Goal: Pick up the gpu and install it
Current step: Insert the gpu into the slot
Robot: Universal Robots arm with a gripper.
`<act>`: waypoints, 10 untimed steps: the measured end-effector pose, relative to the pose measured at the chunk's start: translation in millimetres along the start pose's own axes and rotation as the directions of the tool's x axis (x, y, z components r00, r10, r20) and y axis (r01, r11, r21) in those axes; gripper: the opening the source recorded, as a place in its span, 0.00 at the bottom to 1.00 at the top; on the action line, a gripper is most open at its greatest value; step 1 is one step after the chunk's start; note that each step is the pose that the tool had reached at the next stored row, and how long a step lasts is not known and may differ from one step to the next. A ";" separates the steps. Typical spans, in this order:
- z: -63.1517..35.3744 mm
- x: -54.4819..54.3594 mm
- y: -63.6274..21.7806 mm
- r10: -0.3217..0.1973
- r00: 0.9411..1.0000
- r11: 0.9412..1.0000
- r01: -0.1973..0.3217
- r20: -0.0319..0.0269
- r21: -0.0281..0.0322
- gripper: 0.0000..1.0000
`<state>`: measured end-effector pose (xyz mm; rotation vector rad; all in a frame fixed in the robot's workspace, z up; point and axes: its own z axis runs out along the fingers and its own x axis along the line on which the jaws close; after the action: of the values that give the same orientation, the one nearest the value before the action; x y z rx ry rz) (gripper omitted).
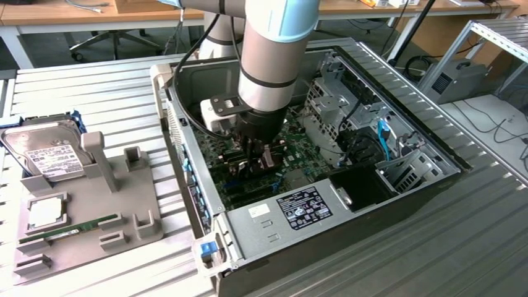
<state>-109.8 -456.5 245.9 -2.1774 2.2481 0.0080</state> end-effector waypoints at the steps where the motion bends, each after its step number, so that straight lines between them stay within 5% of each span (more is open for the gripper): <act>1: -0.1 0.0 -0.1 0.000 1.000 1.000 0.000 0.000 0.000 0.34; 3: -0.4 0.1 -0.1 0.000 1.000 1.000 0.000 -0.001 0.000 0.40; 10: -8.8 -0.4 -0.2 -0.001 1.000 1.000 0.001 -0.001 0.000 0.40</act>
<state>-109.6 -456.2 254.7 -2.1786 2.2481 0.0076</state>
